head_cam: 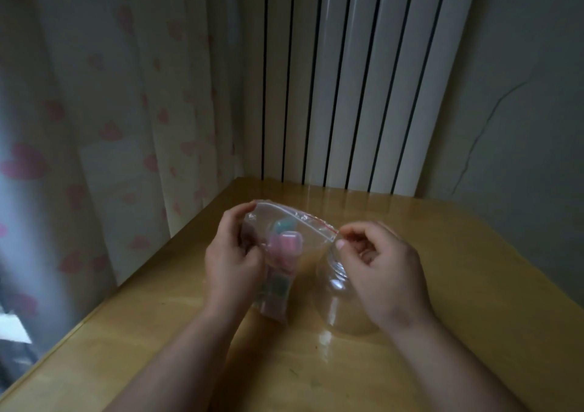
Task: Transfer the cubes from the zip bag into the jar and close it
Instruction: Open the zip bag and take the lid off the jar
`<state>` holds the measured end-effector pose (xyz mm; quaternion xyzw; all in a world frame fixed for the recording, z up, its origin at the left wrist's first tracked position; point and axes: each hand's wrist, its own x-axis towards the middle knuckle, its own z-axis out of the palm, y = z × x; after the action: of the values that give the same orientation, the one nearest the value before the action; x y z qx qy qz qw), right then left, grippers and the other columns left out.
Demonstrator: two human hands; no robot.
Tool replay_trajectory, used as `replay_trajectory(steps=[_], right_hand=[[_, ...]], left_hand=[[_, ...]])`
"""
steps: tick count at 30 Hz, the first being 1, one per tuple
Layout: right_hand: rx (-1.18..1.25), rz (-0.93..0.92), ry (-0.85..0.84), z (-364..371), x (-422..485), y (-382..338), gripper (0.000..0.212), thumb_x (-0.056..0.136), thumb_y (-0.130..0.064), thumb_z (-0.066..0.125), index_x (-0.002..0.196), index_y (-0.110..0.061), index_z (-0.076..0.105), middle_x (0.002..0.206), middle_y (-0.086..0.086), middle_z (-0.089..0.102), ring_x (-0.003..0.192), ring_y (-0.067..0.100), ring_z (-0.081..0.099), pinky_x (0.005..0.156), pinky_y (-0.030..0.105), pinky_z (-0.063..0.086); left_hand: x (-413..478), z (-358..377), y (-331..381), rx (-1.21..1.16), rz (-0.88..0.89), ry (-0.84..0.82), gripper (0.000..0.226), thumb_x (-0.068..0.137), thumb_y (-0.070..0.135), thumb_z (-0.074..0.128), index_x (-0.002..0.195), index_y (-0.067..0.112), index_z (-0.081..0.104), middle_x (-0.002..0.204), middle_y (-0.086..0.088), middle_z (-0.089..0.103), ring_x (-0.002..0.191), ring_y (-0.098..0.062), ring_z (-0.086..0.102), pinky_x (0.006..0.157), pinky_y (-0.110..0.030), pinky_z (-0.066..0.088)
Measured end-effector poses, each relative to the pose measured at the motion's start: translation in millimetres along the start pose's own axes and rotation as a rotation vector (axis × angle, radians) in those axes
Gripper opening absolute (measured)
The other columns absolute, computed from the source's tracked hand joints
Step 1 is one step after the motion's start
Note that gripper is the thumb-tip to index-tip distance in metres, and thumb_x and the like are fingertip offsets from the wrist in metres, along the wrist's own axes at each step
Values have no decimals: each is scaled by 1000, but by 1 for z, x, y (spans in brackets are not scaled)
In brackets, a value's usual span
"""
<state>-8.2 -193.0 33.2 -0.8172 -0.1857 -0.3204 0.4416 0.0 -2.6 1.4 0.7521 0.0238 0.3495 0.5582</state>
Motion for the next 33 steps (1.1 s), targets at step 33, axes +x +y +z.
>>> replay_trajectory(steps=[33], right_hand=[[-144, 198, -485, 21, 43, -34, 23, 85, -40, 71, 70, -24, 64, 68, -6, 63, 66, 5, 59, 57, 23, 40]], left_hand=[[-1, 6, 5, -244, 35, -261, 21, 96, 19, 56, 81, 10, 68, 71, -6, 66, 65, -17, 63, 57, -26, 49]])
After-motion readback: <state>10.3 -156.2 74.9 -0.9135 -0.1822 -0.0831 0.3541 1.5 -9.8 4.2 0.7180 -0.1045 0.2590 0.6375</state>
